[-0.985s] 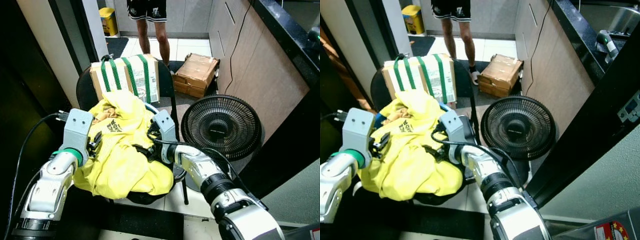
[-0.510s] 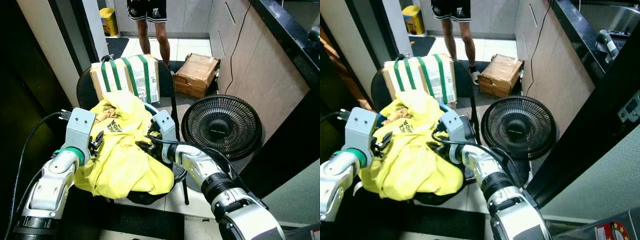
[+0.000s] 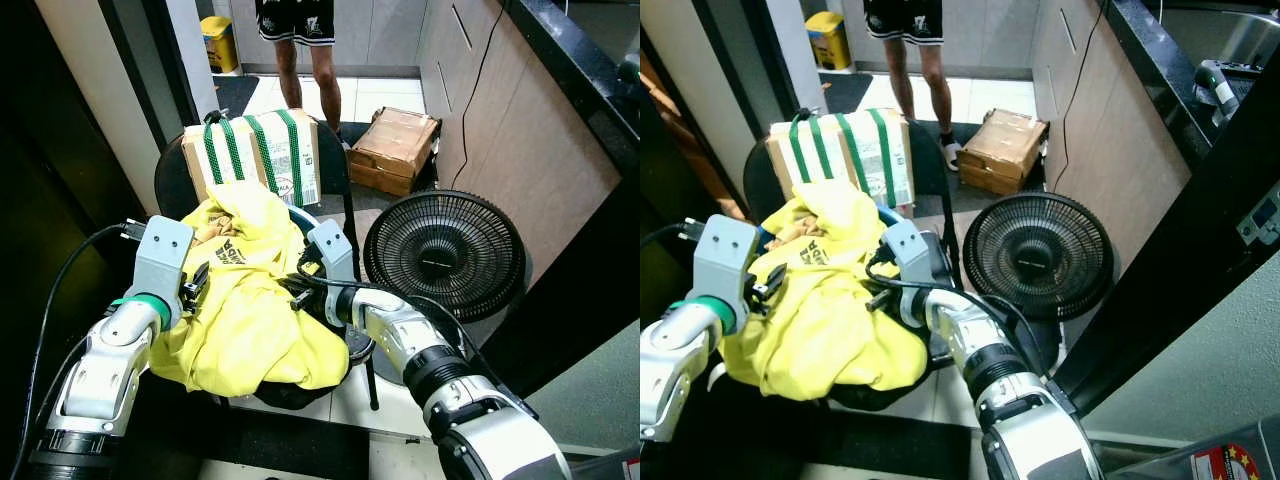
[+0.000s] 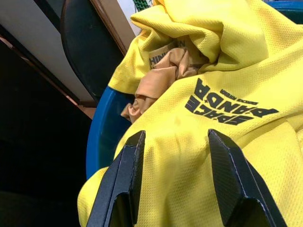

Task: Clothes washing

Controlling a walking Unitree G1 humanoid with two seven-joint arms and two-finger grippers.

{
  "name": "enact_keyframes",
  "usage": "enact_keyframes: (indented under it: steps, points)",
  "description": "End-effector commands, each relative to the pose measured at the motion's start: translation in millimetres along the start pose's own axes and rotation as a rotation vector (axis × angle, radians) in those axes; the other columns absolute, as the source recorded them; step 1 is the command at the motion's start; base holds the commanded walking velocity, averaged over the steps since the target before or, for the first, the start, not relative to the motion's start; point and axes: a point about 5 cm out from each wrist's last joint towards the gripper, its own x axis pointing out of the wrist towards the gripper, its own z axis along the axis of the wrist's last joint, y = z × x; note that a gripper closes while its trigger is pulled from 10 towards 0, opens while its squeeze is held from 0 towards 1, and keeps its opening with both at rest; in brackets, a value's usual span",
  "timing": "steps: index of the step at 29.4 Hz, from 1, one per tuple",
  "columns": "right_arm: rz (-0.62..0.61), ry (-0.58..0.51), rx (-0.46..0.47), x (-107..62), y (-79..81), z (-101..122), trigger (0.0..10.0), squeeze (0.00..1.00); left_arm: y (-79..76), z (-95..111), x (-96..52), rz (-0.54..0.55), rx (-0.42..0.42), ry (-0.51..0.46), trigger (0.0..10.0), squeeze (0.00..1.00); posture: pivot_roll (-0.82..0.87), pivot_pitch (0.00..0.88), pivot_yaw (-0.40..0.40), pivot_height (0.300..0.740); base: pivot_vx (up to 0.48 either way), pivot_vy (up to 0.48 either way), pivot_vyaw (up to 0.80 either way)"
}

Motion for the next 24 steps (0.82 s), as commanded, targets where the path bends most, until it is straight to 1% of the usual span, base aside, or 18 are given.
enact_keyframes:
  steps: [1,2,3,4,5,7,8,10,13,16,17,18,19,20,21,22,23,24]
  points:
    - [-0.007,-0.208,0.053,-4.0,-2.2,27,0.0,0.00,-1.0,-3,1.2,0.009,0.006,0.007,10.0,0.00,0.15,0.076,0.119,0.740,0.000,0.000,0.00]
    - [-0.007,-0.208,0.053,-4.0,-2.2,27,0.0,0.00,-1.0,-3,1.2,0.009,0.006,0.007,10.0,0.00,0.15,0.076,0.119,0.740,0.000,0.000,0.00]
    - [-0.006,-0.392,0.095,-11.0,-4.3,56,0.0,0.00,-1.1,-3,1.6,0.012,0.003,0.004,10.0,0.00,0.15,0.076,0.119,0.740,0.000,0.000,0.00]
    - [-0.003,-0.509,0.123,-17.9,-5.6,75,0.0,0.00,-1.1,-3,1.7,0.013,0.001,0.002,10.0,0.00,0.15,0.076,0.119,0.740,0.000,0.000,0.00]
    - [-0.003,-0.509,0.123,-17.9,-5.6,75,0.0,0.00,-1.1,-3,1.7,0.013,0.001,0.002,10.0,0.00,0.15,0.076,0.119,0.740,0.000,0.000,0.00]
    - [0.068,-0.785,0.129,-47.6,-5.3,129,0.0,0.00,-3.5,-3,2.2,0.009,-0.003,0.000,10.0,0.00,0.15,0.067,0.121,0.740,0.000,0.000,0.00]
    - [0.068,-0.785,0.129,-47.6,-5.3,129,0.0,0.00,-3.5,-3,2.2,0.009,-0.003,0.000,10.0,0.00,0.15,0.067,0.121,0.740,0.000,0.000,0.00]
    - [0.111,-0.940,0.113,-73.1,-5.4,163,0.0,0.00,-6.6,-2,3.4,0.003,-0.007,-0.006,10.0,0.00,0.15,0.061,0.120,0.740,0.000,0.000,0.00]
    - [0.098,-1.015,0.104,-87.0,-9.5,179,0.0,0.00,-8.0,-1,4.3,0.001,-0.011,-0.011,10.0,0.00,0.14,0.060,0.120,0.740,0.000,0.000,0.00]
    - [-0.028,-1.259,0.107,-131.3,-28.9,219,0.0,0.00,-9.5,2,6.3,0.006,-0.032,-0.027,10.0,0.00,0.14,0.057,0.120,0.740,0.000,0.000,0.00]
    - [-0.028,-1.259,0.107,-131.3,-28.9,219,0.0,0.00,-9.5,2,6.3,0.006,-0.032,-0.027,10.0,0.00,0.14,0.057,0.120,0.740,0.000,0.000,0.00]
    - [-0.099,-1.386,0.167,-154.5,-42.4,233,0.0,0.00,-9.4,3,6.6,0.009,-0.037,-0.030,10.0,0.00,0.14,0.054,0.116,0.740,0.000,0.000,0.00]
    - [-0.099,-1.386,0.167,-154.5,-42.4,233,0.0,0.00,-9.4,3,6.6,0.009,-0.037,-0.030,10.0,0.00,0.14,0.054,0.116,0.740,0.000,0.000,0.00]
    - [-0.177,-1.475,0.208,-175.9,-56.3,240,0.0,0.00,-8.7,3,6.7,0.014,-0.042,-0.031,10.0,0.00,0.14,0.053,0.114,0.740,0.000,0.000,0.00]
    - [-0.177,-1.475,0.208,-175.9,-56.3,240,0.0,0.00,-8.7,3,6.7,0.014,-0.042,-0.031,10.0,0.00,0.14,0.053,0.114,0.740,0.000,0.000,0.00]
    - [-0.280,-1.480,0.182,-188.6,-67.6,242,0.0,0.00,-7.2,3,6.7,0.023,-0.048,-0.033,10.0,0.00,0.14,0.053,0.114,0.740,0.000,0.000,0.00]
    - [-0.386,-1.415,0.158,-192.8,-77.6,236,0.0,0.00,-5.4,4,6.9,0.037,-0.061,-0.037,10.0,0.00,0.14,0.050,0.111,0.740,0.000,0.000,0.00]
    - [-0.386,-1.415,0.158,-192.8,-77.6,236,0.0,0.00,-5.4,4,6.9,0.037,-0.061,-0.037,10.0,0.00,0.14,0.050,0.111,0.740,0.000,0.000,0.00]
